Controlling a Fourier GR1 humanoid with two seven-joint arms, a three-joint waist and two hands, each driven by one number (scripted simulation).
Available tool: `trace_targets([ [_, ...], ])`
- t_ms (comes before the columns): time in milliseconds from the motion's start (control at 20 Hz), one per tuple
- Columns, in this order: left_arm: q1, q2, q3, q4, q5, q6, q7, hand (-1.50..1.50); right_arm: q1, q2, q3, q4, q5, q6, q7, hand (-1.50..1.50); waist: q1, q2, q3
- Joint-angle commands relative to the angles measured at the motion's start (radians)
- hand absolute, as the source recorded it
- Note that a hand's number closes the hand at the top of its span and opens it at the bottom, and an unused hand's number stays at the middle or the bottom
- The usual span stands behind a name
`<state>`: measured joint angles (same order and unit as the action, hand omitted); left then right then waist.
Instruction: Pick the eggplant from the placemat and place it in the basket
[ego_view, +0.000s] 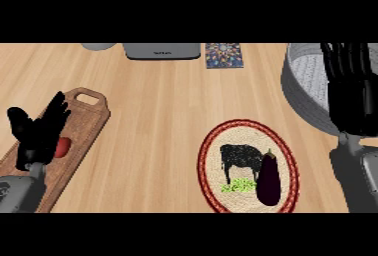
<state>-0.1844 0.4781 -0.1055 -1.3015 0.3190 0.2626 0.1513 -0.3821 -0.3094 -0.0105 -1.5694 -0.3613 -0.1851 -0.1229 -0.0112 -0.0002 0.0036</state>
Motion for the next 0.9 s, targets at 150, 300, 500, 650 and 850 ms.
trace_targets([
  [150,0.118,-0.082,-0.084,-0.012,-0.015,-0.03,0.035,0.0,-0.031,0.034,0.074,0.163,-0.035,0.138,0.041,1.5,0.043,0.006,-0.003],
  [300,0.137,-0.087,-0.13,0.03,-0.012,-0.086,0.053,0.0,-0.046,-0.018,0.282,0.127,0.051,0.33,0.076,1.5,0.08,0.013,-0.005],
  [500,0.204,-0.101,-0.136,0.047,-0.013,-0.099,0.021,0.0,-0.008,0.169,0.454,0.165,0.223,0.14,0.085,-1.5,0.042,0.001,-0.006],
  [650,0.237,-0.093,-0.119,0.042,-0.013,-0.091,0.006,0.0,0.017,0.186,0.531,0.127,0.379,-0.016,0.19,-1.5,0.02,-0.005,-0.006],
  [850,0.252,-0.1,-0.139,0.006,-0.024,-0.074,0.033,0.0,-0.07,-0.007,0.545,0.139,0.568,-0.026,0.4,-1.5,0.009,-0.015,-0.01],
])
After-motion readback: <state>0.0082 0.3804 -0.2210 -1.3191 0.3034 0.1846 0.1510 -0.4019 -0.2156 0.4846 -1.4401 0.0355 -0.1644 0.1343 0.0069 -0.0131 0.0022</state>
